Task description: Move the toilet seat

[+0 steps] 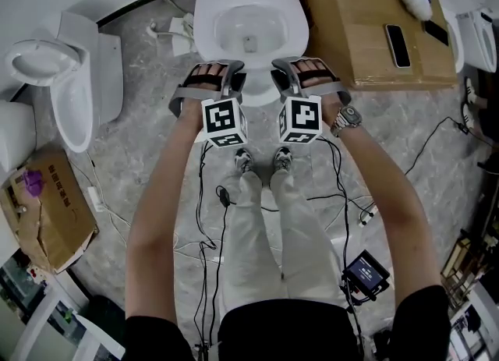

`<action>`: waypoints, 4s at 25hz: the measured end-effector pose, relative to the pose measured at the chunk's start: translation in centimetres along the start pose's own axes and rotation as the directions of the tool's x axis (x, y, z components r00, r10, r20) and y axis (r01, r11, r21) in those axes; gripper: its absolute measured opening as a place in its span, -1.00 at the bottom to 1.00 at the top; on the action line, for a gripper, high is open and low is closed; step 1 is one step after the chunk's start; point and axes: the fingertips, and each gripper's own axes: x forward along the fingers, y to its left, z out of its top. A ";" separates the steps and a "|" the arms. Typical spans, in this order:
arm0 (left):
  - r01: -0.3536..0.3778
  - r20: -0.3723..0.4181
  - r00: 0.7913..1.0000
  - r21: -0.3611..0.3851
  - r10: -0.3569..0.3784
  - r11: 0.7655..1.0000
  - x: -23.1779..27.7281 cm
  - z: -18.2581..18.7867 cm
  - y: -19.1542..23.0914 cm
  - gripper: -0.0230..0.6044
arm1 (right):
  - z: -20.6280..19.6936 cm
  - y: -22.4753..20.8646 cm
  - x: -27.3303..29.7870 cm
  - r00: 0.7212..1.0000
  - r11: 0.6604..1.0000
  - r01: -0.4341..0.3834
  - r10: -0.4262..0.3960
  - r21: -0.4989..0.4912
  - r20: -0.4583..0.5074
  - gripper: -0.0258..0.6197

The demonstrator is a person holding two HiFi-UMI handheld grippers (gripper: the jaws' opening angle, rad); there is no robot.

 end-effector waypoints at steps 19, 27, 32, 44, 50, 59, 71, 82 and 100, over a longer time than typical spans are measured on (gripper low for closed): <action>0.020 -0.004 1.000 0.018 -0.020 1.000 -1.2 0.3 4.6 -0.60 | 0.6 -4.7 -1.1 1.000 1.000 -0.005 0.005 0.003 -0.014 -0.62; -0.008 -0.008 1.000 0.026 0.008 1.000 -1.5 0.4 7.2 -0.61 | 0.7 -7.3 -1.4 1.000 1.000 0.012 -0.012 0.013 -0.027 -0.63; -0.036 -0.004 0.999 0.027 0.036 0.999 -1.9 0.6 9.2 -0.61 | 0.7 -9.3 -1.6 0.999 0.999 0.030 -0.029 0.024 -0.030 -0.63; -0.024 0.006 1.000 0.018 0.024 1.000 -2.1 0.6 11.8 -0.62 | 0.7 -11.9 -1.5 0.998 0.999 0.032 -0.030 0.031 -0.062 -0.63; -0.024 0.012 1.000 0.011 0.024 1.000 -2.2 0.8 13.5 -0.62 | 0.6 -13.6 -1.7 0.996 0.999 0.030 -0.027 0.040 -0.080 -0.63; -0.028 0.012 1.000 -0.003 0.028 1.000 -2.1 0.9 15.8 -0.63 | 0.3 -15.9 -1.1 0.997 0.998 0.048 -0.046 0.027 -0.059 -0.63; -0.025 -0.010 1.000 -0.026 0.025 0.999 -1.6 0.6 18.6 -0.63 | 0.3 -18.8 -0.7 0.998 0.998 0.056 -0.056 0.024 -0.023 -0.64; -0.040 -0.031 0.999 -0.054 0.038 0.998 -1.1 0.6 22.0 -0.64 | 0.0 -22.0 -0.1 0.999 0.999 0.050 -0.050 0.019 0.009 -0.65; -0.065 -0.050 0.997 -0.089 0.060 0.994 0.0 -0.1 27.1 -0.65 | -0.1 -27.1 1.1 0.995 0.994 0.092 -0.094 0.058 0.029 -0.66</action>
